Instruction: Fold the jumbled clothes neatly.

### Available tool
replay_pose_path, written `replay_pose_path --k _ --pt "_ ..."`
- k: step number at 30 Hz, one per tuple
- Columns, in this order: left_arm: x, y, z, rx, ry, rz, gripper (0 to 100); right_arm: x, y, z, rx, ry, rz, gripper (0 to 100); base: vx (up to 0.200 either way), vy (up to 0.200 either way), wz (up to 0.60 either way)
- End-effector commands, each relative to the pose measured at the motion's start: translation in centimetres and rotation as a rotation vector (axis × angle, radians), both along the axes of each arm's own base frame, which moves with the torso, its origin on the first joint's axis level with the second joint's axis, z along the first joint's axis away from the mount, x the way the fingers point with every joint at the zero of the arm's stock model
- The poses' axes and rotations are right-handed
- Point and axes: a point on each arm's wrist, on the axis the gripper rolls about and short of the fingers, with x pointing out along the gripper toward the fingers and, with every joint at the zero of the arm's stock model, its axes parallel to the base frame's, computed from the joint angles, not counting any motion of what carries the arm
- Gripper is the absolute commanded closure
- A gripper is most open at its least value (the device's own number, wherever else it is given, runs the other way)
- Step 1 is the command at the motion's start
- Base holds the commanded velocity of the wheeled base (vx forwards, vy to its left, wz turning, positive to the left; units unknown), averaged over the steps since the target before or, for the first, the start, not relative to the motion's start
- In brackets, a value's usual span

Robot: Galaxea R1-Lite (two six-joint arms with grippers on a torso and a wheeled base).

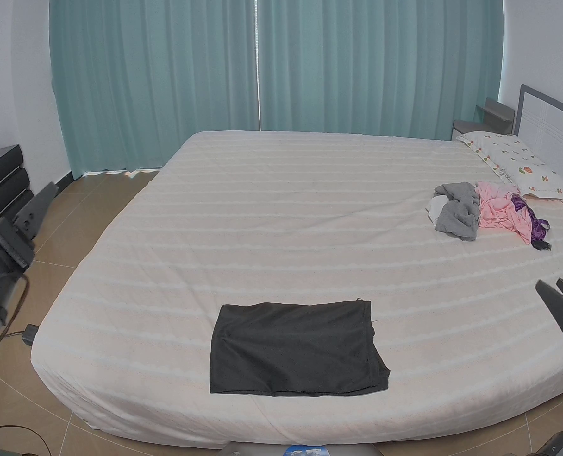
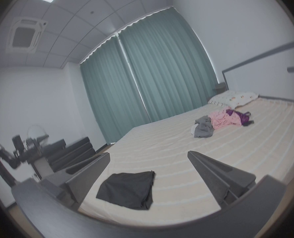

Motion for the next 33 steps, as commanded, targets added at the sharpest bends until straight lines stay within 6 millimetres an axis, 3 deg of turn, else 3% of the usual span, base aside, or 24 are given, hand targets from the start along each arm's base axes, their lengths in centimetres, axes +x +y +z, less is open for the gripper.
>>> replay_pose_path --k 1,5,14,26,33 --pt "-8.3 2.7 0.7 0.136 -0.144 0.105 0 -6.6 -1.1 -0.3 -0.158 -0.180 0.033 0 0.000 0.000 0.00" --pt "-12.0 3.8 0.0 0.207 -0.162 0.173 0 -8.6 -1.4 -0.7 -0.235 -0.211 0.020 0 0.000 0.000 0.00" --pt "-15.2 4.3 -1.2 0.313 -0.185 0.353 0 -11.7 -1.9 -1.9 -0.395 -0.301 -0.004 0 0.000 0.000 0.00" --pt "-17.8 4.3 -3.6 0.413 -0.130 0.436 0 -12.1 -2.4 -1.5 -0.455 -0.215 -0.271 0 0.000 0.000 0.00" --pt "-18.4 4.2 -5.1 0.456 -0.101 0.443 0 -11.8 -2.4 -2.7 -0.463 -0.148 -0.300 0 0.000 0.000 0.00"
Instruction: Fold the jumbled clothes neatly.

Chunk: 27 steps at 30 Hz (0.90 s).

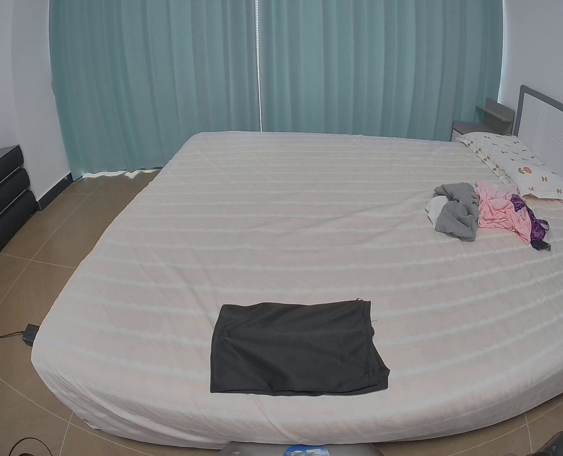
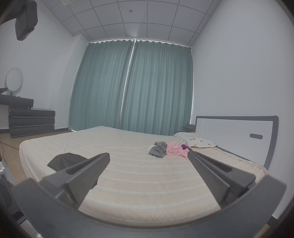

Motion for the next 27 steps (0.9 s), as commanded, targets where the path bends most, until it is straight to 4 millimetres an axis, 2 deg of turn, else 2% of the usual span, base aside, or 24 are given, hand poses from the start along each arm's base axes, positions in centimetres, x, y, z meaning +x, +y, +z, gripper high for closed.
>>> replay_pose_path --k 1,3,6,8,9,11,13,18,23,27 --pt "-0.9 -0.3 -1.9 0.053 0.001 -0.024 0 0.2 0.1 -0.3 0.001 0.010 -0.003 0 0.000 0.000 0.00" --pt "-0.3 -0.4 -2.9 0.099 0.038 -0.061 0 0.2 0.1 0.0 0.005 -0.028 0.002 0 0.000 0.000 0.00" --pt "-0.1 -0.4 -3.0 0.115 0.021 -0.058 0 0.5 0.1 0.2 0.012 -0.091 0.002 0 0.000 0.000 0.00" --pt "0.3 -0.4 -3.9 0.116 0.055 -0.064 0 1.0 0.2 -0.5 0.019 -0.116 0.005 0 0.000 0.000 0.00" --pt "1.0 -0.4 -5.2 0.120 0.098 -0.079 0 1.6 0.2 -1.6 0.022 -0.139 0.013 0 0.000 0.000 0.00" --pt "1.7 -0.5 -6.6 0.127 0.129 -0.106 0 2.2 0.3 -2.6 0.014 -0.196 0.028 0 0.000 0.000 0.00" --pt "2.1 -0.6 -7.5 0.135 0.142 -0.135 0 2.3 0.4 -3.0 -0.004 -0.233 0.059 0 0.000 0.000 0.00" --pt "2.2 -0.7 -7.8 0.144 0.161 -0.210 0 2.6 0.5 -4.4 -0.010 -0.096 0.080 0 0.000 0.000 0.00" --pt "2.4 -0.9 -9.2 0.129 0.296 -0.305 0 2.8 0.5 -6.2 -0.013 0.081 0.081 0 0.000 0.000 0.00" --pt "2.4 -1.0 -9.3 0.058 0.282 -0.379 0 2.8 0.5 -6.2 0.056 0.081 0.078 0 0.000 0.000 0.00"
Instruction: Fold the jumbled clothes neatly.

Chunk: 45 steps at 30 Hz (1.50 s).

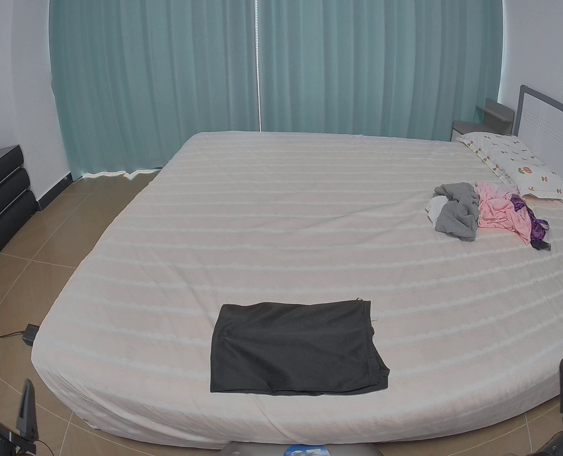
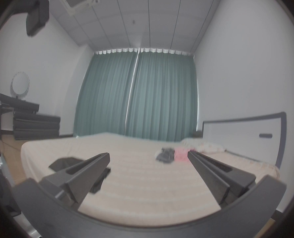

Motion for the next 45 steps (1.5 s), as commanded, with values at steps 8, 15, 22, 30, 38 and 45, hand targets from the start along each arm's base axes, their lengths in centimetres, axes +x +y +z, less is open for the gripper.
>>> replay_pose_path --k 8,15,22,30,38,45 --pt "0.33 -0.27 -1.44 -0.088 0.091 -0.127 0 -0.59 0.38 -2.34 0.039 0.087 -0.033 0 0.000 0.000 0.00" --pt "0.33 -0.21 -1.46 -0.089 0.099 -0.099 0 -0.50 0.58 -2.74 0.043 0.109 0.061 0 0.000 0.000 0.00" --pt "0.33 -0.26 -1.48 -0.089 0.102 -0.125 0 -0.44 0.55 -2.67 0.045 0.112 0.061 0 0.000 0.000 0.00" --pt "0.32 -0.24 -2.05 -0.124 0.149 -0.115 0 -0.53 0.55 -2.68 0.046 0.100 0.058 0 0.000 0.000 0.00" --pt "0.32 -0.26 -2.11 -0.095 0.152 -0.121 0 -0.53 0.55 -2.70 0.045 0.102 0.058 0 0.000 0.000 0.00" --pt "0.32 -0.26 -2.09 -0.103 0.150 -0.120 0 -0.52 0.55 -2.69 0.046 0.103 0.058 0 0.000 0.000 0.00"
